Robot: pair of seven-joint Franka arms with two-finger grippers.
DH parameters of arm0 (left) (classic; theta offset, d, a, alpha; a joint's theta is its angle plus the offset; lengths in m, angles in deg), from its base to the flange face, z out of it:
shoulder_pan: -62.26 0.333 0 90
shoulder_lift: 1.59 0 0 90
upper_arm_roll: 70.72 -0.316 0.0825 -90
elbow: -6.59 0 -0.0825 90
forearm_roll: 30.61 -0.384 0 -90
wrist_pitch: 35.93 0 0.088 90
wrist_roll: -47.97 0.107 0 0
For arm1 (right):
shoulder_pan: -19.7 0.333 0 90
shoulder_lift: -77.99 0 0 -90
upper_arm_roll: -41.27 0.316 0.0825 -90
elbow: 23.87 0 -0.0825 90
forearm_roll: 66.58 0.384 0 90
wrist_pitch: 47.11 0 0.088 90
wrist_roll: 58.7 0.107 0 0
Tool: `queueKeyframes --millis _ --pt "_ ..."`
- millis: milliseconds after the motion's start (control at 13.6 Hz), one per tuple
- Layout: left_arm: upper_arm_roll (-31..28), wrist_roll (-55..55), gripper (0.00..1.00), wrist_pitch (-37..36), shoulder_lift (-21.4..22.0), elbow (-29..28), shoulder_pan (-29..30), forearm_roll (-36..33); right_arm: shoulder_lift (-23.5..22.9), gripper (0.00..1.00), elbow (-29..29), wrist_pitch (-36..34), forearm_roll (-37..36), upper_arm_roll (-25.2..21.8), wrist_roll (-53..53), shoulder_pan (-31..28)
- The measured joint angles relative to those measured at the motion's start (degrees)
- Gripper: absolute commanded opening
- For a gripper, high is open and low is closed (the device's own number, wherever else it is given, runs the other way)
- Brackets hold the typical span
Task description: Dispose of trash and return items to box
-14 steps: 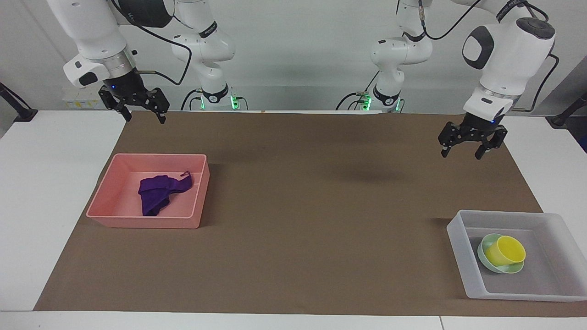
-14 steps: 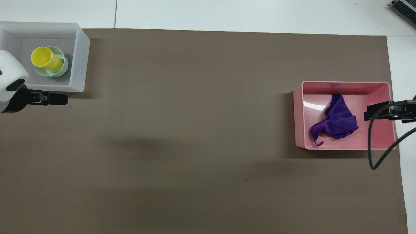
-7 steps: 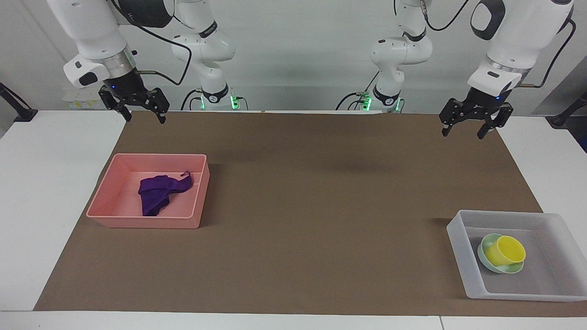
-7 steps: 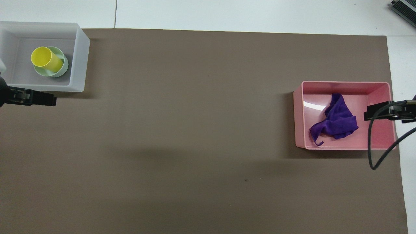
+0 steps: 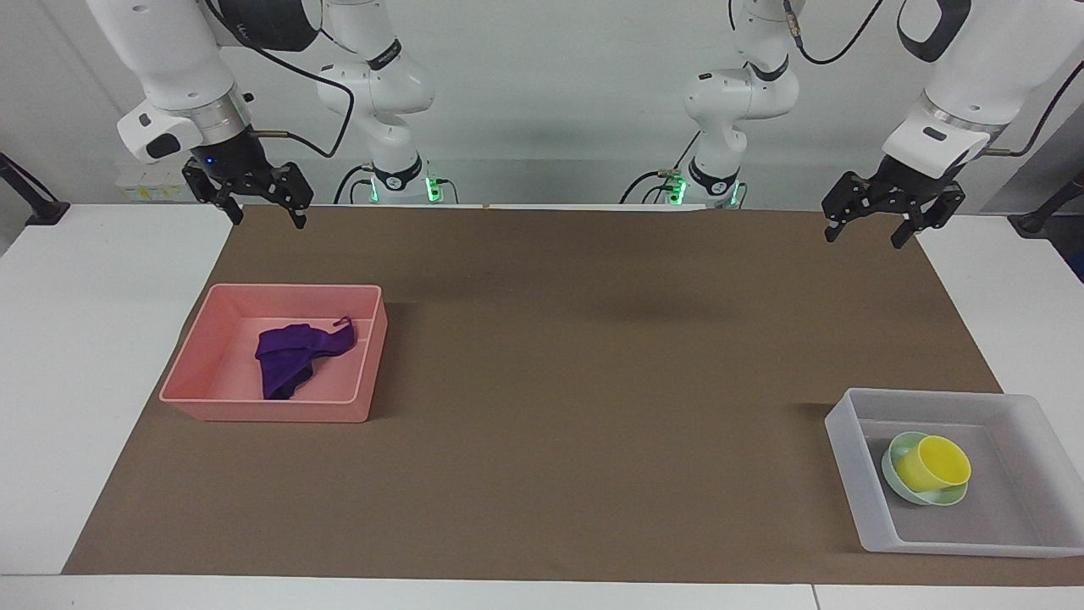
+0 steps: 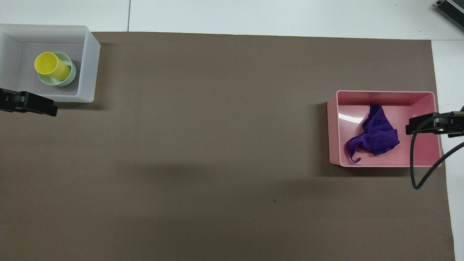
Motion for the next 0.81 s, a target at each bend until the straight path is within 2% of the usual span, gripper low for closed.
queueKeyframes --millis 367,807 --pt "-0.03 -0.46 1.00 -0.46 0.04 -0.88 0.01 0.00 0.00 1.00 0.19 0.16 0.00 0.00 0.00 -0.01" --pt "-0.32 -6.40 1.00 -0.49 0.15 -1.09 0.17 -0.38 0.00 1.00 0.35 0.22 0.00 -0.01 0.00 -0.01"
